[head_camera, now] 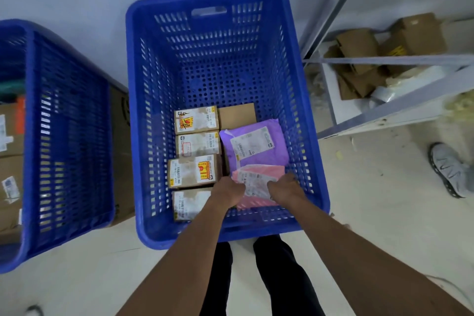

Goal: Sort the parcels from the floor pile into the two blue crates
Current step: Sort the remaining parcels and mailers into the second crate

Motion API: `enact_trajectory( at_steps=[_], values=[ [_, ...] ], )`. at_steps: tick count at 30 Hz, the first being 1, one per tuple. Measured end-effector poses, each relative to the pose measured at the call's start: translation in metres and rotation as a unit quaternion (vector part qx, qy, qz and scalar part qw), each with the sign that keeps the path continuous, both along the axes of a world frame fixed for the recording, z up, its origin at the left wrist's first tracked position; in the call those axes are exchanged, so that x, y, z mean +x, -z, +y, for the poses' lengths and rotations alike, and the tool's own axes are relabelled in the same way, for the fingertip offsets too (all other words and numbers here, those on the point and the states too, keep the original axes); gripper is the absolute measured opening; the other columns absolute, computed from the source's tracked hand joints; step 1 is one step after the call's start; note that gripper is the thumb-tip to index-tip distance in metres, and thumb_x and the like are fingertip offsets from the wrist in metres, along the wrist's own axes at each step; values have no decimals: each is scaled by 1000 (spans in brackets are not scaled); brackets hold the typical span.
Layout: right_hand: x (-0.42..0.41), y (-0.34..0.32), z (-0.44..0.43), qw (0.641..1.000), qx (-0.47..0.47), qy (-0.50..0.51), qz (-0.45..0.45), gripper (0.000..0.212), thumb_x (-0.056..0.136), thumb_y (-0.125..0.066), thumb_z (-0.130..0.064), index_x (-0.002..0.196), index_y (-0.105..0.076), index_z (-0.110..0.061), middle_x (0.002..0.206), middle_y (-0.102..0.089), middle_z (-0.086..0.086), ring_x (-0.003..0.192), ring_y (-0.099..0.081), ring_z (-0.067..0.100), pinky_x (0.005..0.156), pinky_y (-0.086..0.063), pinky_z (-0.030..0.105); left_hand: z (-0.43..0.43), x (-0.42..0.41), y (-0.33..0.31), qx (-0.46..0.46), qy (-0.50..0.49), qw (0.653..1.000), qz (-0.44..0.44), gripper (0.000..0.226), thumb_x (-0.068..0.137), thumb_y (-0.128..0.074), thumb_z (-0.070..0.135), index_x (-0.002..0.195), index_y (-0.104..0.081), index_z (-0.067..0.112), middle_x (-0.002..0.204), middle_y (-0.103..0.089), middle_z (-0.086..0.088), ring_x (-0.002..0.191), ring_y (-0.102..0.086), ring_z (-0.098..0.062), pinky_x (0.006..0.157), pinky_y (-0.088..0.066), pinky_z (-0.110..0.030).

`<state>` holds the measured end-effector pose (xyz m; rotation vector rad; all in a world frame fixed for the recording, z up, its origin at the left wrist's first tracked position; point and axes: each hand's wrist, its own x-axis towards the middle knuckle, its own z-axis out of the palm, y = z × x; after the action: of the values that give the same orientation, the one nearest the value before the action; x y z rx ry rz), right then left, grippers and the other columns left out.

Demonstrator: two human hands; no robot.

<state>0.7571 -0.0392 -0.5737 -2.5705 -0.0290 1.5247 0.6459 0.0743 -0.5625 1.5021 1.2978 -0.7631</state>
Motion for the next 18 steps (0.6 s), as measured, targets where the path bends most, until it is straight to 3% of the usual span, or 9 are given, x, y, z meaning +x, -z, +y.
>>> enact_trajectory(
  at_steps=[6,7,9,11,15,18],
  values=[
    [3,-19,0,1000,10,3,-4,80,93,-49,-36,154,-13,1,156,-30,21,137,-39,40,108,-41,42,5,-2,-12,25,-12,1000,4,25,97,-53,27,87,-60,6,76,-60,-7,62,-56,-20,52,-40,-27],
    [4,-25,-1,1000,14,1,-5,79,93,-50,-36,154,-15,0,156,-30,20,138,-39,39,108,-40,42,7,-3,-17,29,-21,999,0,25,97,-53,27,81,-59,8,79,-62,-9,68,-61,-24,57,-46,-28],
    [8,-40,-2,1000,19,-12,-5,76,94,-49,-37,154,-17,-1,156,-31,19,138,-38,38,109,-38,41,11,-5,-27,30,-50,998,-13,26,96,-54,25,71,-54,17,92,-65,-12,94,-69,-34,80,-58,-38],
    [12,-56,-5,999,32,-23,0,71,94,-49,-36,152,-24,-2,152,-37,18,136,-42,37,108,-40,38,12,-9,-43,39,-59,997,-26,28,95,-55,23,68,-52,23,100,-64,-12,109,-67,-36,95,-55,-45],
    [17,-94,-17,996,66,-58,13,67,91,-49,-36,147,-35,-2,144,-48,18,128,-51,35,100,-44,35,4,-24,-83,72,-106,991,-45,21,91,-58,24,69,-58,23,104,-71,-17,106,-68,-37,93,-56,-47],
    [18,-119,-24,992,93,-89,3,55,90,-48,-36,135,-48,-2,132,-57,17,117,-57,34,83,-43,32,-5,-34,-108,80,-146,984,-61,23,88,-57,24,93,-72,7,107,-73,-20,103,-70,-37,91,-57,-47]
  ],
)
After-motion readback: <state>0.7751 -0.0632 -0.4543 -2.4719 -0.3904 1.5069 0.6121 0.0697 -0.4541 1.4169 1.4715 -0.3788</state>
